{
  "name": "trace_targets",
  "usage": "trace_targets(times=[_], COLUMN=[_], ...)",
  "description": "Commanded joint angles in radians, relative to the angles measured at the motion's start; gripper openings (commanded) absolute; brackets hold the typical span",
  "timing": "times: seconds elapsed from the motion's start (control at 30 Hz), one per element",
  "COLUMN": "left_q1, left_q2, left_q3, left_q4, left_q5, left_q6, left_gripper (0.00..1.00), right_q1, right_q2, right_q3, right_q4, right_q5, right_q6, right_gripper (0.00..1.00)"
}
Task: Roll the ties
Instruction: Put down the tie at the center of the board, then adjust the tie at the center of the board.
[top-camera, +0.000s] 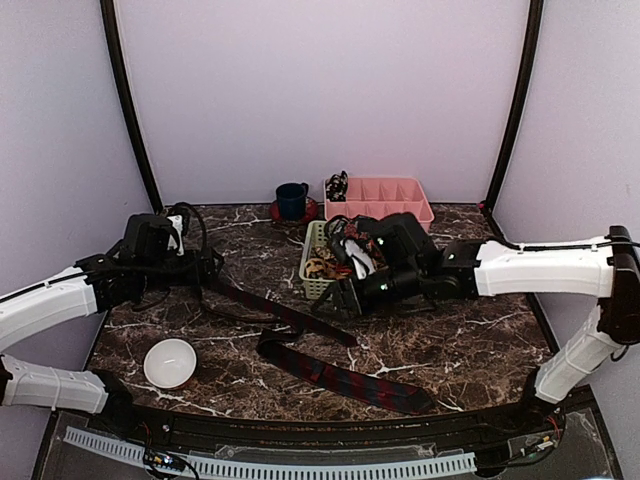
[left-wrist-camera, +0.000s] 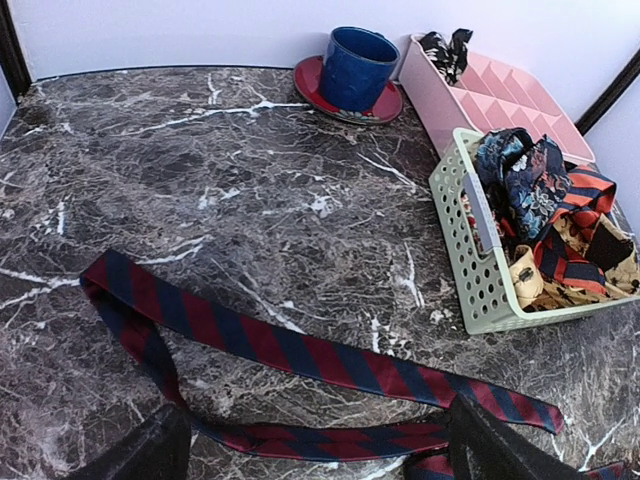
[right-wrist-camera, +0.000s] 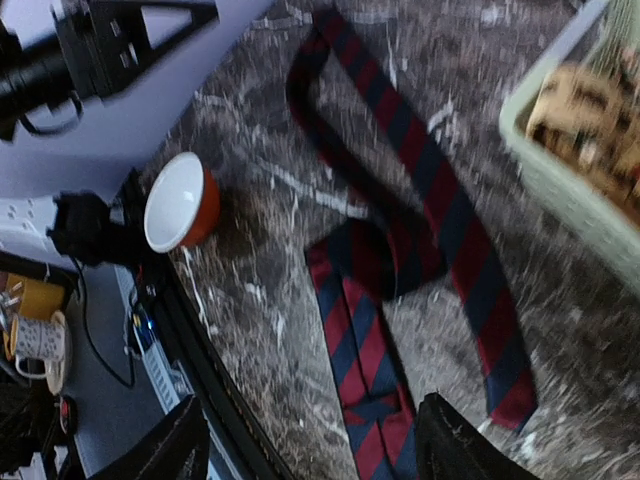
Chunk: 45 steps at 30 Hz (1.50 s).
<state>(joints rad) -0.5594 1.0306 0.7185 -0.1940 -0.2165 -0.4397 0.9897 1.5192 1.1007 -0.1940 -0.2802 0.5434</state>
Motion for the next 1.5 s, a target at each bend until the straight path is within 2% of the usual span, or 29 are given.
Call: trace_targets(times=[0.0,0.2,0.33,0.47,0.57,0.7,0.87,0.97,1.07,1.2,1.47], left_q1=[0.004,-0.006,-0.042,-0.089,-0.108,-0.114,-0.114,-0.113,-0.114,-0.111,-0.066], left_q2=[0.048,0.081,0.111,0.152,0.186,0.212,0.253,0.287,0.317,0.359,0.495], left_q3=[0.028,0.001,0.006,0.010,0.014,0.012,0.028,0.040,0.049,0.049,0.077], left_q4=[0.032,0.114,0.096,0.102,0.106,0.116,0.089,0.073,0.061,0.091,0.119], left_q5=[0.109,0.258,0.288,0.308,0.290,0.266,0.222,0.223,0.220,0.225,0.244], left_q6=[0.044,0.095,0.161,0.203,0.206,0.199,0.194,0.204,0.212,0.211,0.157], left_gripper=[0.90,0.86,0.84,0.80,0.76,0.73,0.69,0.68,0.68,0.68,0.66], right_q1=[0.117,0.176,0.177,0.103,0.035,-0.106,-0.350,-0.456,-0.456,-0.394,-0.207], right_q2=[0.063,0.195,0.231,0.191,0.109,-0.079,-0.361,-0.455,-0.471,-0.469,-0.252], right_q3=[-0.129,-0.186,-0.235,-0.383,-0.506,-0.604,-0.618,-0.598,-0.547,-0.557,-0.529], right_q4=[0.083,0.202,0.181,0.161,0.108,-0.058,-0.292,-0.327,-0.319,-0.141,0.057], right_q5=[-0.016,-0.030,-0.036,-0.042,-0.044,-0.033,0.005,-0.013,-0.024,-0.091,-0.048], right_q6=[0.159,0.251,0.262,0.261,0.241,0.191,0.122,0.100,0.109,0.186,0.249], right_gripper=[0.63,0.45,0.43,0.40,0.40,0.40,0.40,0.40,0.39,0.39,0.39])
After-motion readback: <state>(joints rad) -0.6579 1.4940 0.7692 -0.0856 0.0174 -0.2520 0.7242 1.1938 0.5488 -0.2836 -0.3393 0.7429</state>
